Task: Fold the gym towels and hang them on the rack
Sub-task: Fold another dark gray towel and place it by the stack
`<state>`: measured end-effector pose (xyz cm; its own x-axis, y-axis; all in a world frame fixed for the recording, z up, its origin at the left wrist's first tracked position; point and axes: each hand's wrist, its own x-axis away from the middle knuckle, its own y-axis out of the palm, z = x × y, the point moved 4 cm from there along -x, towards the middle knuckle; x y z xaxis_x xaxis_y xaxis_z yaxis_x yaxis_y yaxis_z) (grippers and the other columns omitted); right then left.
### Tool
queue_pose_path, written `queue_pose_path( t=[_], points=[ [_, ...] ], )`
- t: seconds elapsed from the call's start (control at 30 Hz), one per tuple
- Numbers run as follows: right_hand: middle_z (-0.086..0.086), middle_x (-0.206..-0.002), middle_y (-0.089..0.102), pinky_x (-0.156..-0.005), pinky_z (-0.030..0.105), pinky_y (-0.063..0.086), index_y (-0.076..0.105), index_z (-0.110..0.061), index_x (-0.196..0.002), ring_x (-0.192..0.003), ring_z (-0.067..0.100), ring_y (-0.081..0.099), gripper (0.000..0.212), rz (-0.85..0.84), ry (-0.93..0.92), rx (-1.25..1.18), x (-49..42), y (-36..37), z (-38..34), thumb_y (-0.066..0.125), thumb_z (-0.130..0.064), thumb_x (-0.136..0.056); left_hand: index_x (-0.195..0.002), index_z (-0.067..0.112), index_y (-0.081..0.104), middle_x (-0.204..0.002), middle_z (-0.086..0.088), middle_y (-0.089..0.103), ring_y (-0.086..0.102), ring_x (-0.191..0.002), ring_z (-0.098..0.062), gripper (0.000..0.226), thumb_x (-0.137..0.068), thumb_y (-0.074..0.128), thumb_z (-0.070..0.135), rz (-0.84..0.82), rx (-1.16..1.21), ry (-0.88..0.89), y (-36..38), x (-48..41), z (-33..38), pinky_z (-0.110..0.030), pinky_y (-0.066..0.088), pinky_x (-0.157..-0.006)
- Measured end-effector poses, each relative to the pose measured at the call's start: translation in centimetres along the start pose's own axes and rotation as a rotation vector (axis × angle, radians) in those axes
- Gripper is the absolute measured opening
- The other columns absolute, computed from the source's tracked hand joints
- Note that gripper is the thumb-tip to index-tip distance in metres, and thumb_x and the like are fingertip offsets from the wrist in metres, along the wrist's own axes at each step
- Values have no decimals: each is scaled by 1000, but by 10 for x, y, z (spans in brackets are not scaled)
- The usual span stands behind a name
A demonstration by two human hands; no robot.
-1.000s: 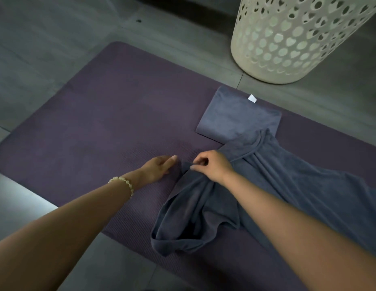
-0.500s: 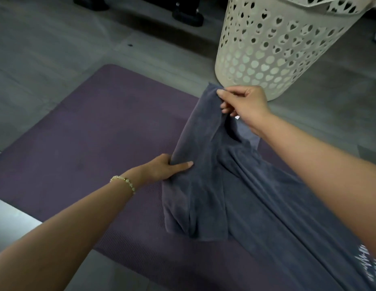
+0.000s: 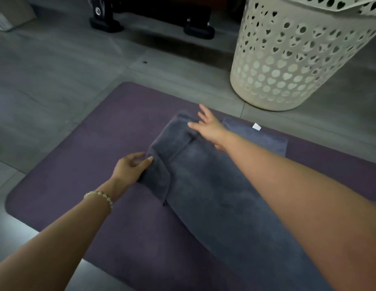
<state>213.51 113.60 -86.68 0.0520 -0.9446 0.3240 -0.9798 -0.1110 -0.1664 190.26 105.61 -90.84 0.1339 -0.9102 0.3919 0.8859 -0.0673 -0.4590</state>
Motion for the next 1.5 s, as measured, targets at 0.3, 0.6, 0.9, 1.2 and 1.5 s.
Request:
queue_pose_path(
  t=[0.3,0.6,0.9,1.2,1.5],
  points=[
    [6,-115,60,-73,11,44,58,-15,-113,-84,11,56,38,92,40,165,105,34,118,76,-18,-80,-85,19,63,-80,4,63,60,-80,-14,18,-84,70,35,-268,-227,-78,8,22,-83,-20,49,-70],
    [-10,-98,51,-82,19,41,61,-22,-102,-91,5,48,49,94,14,610,167,77,173,77,-53,-68,-88,11,51,-82,2,51,46,-77,-10,15,-98,50,21,-201,-99,97,6,37,-70,-20,39,-70],
    [-9,-68,59,-63,17,41,65,-19,-75,-59,-3,48,12,-75,94,210,168,82,148,74,-22,-82,-92,10,40,-75,3,45,43,-67,-12,28,-99,42,36,65,-132,14,-7,44,-78,-29,34,-56],
    [-8,-100,57,-77,22,46,67,-19,-110,-84,11,57,21,-58,10,471,186,55,168,64,-16,-90,-89,13,69,-85,2,67,62,-75,-10,36,-88,59,48,-377,-269,-170,-25,67,-115,-16,44,-59],
    [-2,-118,52,-81,15,43,63,-14,-118,-103,17,56,28,51,-2,507,202,8,180,63,-12,-90,-116,13,61,-105,-4,71,68,-98,-19,34,-87,66,30,-355,52,-67,-9,76,-83,-30,55,-84]
  ],
)
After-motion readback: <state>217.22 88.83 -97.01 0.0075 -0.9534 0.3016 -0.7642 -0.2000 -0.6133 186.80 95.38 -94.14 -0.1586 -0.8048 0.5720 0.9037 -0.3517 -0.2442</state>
